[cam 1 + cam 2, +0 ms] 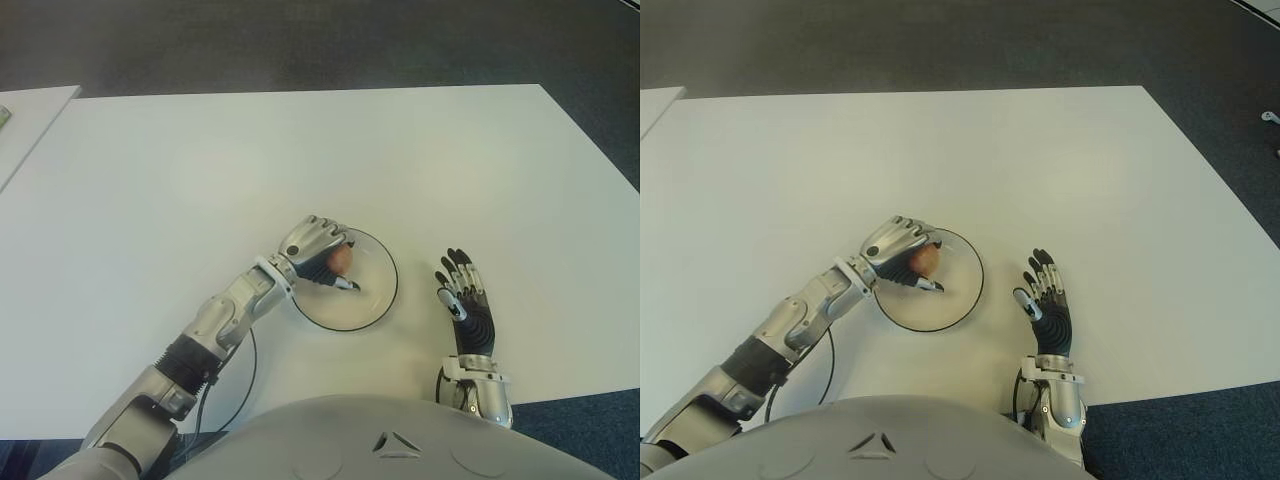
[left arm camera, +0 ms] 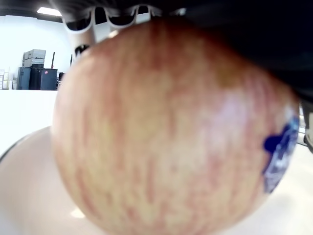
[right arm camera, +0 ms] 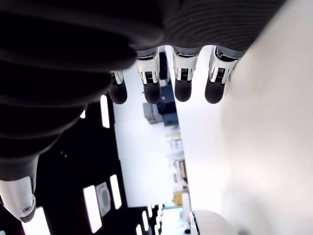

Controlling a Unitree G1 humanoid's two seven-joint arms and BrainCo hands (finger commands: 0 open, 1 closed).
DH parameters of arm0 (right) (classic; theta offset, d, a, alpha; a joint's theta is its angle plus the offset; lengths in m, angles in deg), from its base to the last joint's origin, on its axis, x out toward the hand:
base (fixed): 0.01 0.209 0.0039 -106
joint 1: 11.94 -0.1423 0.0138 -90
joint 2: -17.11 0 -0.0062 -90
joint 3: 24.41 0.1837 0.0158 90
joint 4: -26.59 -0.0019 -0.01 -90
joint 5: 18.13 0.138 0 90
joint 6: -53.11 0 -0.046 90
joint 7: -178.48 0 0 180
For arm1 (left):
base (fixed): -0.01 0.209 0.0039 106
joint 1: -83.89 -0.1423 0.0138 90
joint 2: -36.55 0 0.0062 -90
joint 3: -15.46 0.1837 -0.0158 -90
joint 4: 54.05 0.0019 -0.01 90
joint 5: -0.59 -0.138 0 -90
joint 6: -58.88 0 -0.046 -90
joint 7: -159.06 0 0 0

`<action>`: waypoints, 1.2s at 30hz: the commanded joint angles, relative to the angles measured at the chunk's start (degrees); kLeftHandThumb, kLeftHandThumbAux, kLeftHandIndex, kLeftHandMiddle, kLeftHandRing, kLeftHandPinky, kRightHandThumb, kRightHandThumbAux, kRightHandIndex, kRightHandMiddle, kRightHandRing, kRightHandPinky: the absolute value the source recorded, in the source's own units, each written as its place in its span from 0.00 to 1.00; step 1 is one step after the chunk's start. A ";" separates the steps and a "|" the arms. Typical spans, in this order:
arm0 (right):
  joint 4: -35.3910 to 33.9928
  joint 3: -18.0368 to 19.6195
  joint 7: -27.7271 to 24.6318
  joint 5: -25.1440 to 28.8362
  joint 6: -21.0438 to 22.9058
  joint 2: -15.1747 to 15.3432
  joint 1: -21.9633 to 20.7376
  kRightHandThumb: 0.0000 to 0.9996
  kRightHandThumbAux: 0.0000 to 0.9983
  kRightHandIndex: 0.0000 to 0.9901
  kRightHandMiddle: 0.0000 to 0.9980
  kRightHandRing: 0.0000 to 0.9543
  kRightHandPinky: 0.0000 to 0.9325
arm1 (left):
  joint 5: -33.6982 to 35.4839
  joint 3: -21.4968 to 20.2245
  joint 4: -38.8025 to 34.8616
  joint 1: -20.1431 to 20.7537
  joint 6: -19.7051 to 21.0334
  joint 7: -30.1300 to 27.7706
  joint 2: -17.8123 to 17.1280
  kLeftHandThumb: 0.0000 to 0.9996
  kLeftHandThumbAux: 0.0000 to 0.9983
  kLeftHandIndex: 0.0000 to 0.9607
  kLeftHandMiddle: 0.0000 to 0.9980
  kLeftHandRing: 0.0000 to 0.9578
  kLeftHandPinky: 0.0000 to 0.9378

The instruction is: Put the apples into the plate.

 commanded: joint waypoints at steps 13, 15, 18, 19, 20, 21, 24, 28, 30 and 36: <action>3.39 0.29 1.83 -0.10 3.33 -1.08 1.66 0.18 0.56 0.02 0.04 0.01 0.02 | 2.66 0.79 -7.57 -0.57 1.85 -14.90 -2.59 0.30 0.27 0.10 0.11 0.09 0.09; 3.70 0.34 1.75 -0.02 3.25 -1.01 1.48 0.18 0.56 0.02 0.04 0.01 0.02 | 3.38 0.72 -7.87 -0.66 1.77 -15.82 -2.55 0.28 0.23 0.05 0.05 0.04 0.05; 4.03 0.37 1.78 -0.13 3.17 -0.98 1.31 0.18 0.55 0.02 0.04 0.01 0.03 | 4.28 0.48 -8.20 -0.88 1.35 -16.25 -2.55 0.27 0.18 0.02 0.02 0.01 0.01; 4.09 0.41 1.76 -0.08 3.26 -0.95 1.26 0.18 0.55 0.02 0.04 0.01 0.03 | 4.58 0.41 -8.56 -0.95 1.25 -16.52 -2.59 0.27 0.17 0.01 0.01 0.01 0.01; 4.13 0.44 1.75 -0.04 3.33 -0.92 1.23 0.18 0.55 0.03 0.04 0.01 0.03 | 4.78 0.37 -8.83 -0.99 1.19 -16.74 -2.63 0.26 0.16 0.01 0.01 0.01 0.01; 4.25 0.47 1.71 0.02 3.38 -0.90 1.16 0.18 0.55 0.03 0.04 0.01 0.03 | 5.16 0.36 -8.90 -0.95 1.04 -17.01 -2.67 0.26 0.15 0.00 0.01 0.00 0.00; 4.60 0.54 1.65 0.11 3.35 -0.91 0.98 0.18 0.55 0.03 0.04 0.02 0.03 | 5.91 0.34 -8.94 -0.83 0.75 -17.60 -2.78 0.25 0.14 0.00 0.00 0.00 0.00; 4.88 0.59 1.40 0.38 3.14 -0.96 0.83 0.18 0.55 0.04 0.05 0.02 0.03 | 7.20 0.19 -9.38 -0.78 0.39 -18.76 -3.05 0.25 0.14 0.00 0.00 0.00 0.00; 5.00 0.62 1.38 0.36 3.04 -1.01 0.75 0.18 0.55 0.04 0.05 0.02 0.03 | 7.62 0.12 -9.56 -0.81 0.44 -19.09 -3.09 0.24 0.15 0.00 0.00 0.00 0.00; 5.33 0.66 1.33 0.06 3.06 -0.92 0.59 0.18 0.54 0.03 0.04 0.01 0.02 | 8.46 -0.27 -10.08 -1.12 0.71 -18.97 -2.94 0.23 0.16 0.00 0.00 0.00 0.00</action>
